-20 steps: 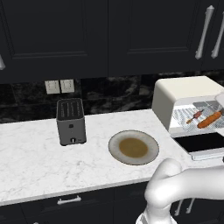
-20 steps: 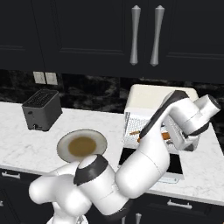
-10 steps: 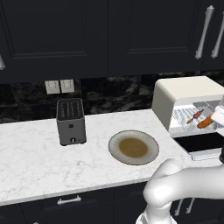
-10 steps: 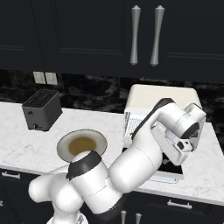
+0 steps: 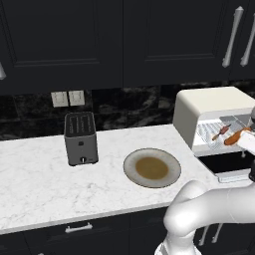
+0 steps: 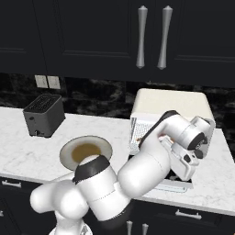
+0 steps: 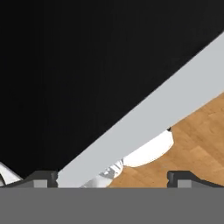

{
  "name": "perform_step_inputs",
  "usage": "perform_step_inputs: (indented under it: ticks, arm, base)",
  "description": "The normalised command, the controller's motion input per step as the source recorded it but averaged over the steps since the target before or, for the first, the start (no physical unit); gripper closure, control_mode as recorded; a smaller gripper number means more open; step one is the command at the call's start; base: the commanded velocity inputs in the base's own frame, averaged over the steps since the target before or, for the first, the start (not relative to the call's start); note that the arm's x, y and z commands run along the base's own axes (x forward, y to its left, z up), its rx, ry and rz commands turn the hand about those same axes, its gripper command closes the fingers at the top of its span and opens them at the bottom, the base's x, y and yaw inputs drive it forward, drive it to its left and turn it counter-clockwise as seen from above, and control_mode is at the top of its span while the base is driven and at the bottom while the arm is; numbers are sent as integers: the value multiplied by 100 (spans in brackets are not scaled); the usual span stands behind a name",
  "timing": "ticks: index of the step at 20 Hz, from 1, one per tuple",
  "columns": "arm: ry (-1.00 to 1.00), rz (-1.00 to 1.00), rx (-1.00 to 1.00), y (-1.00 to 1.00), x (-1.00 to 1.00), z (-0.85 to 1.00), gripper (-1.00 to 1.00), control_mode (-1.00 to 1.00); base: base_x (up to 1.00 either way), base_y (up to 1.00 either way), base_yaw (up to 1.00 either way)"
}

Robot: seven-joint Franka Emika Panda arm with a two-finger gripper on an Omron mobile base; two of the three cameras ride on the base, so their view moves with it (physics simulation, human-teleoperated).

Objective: Pick up the kebab skewer and baguette bread, and place them inside the toaster oven. Close the toaster oven door and start by setting the timer.

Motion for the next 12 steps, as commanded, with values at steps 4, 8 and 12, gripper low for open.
perform_step_inputs:
  ticks: [4, 8, 12]
  arm:
    - [0, 0, 0, 7, 31, -15, -100, -100]
    - [0, 0, 0, 22, 19, -33, -100, -100]
    - [0, 0, 0, 39, 43, -13, -100, -100]
  base:
    - [0, 0, 0]
    - [0, 0, 0]
    - [0, 0, 0]
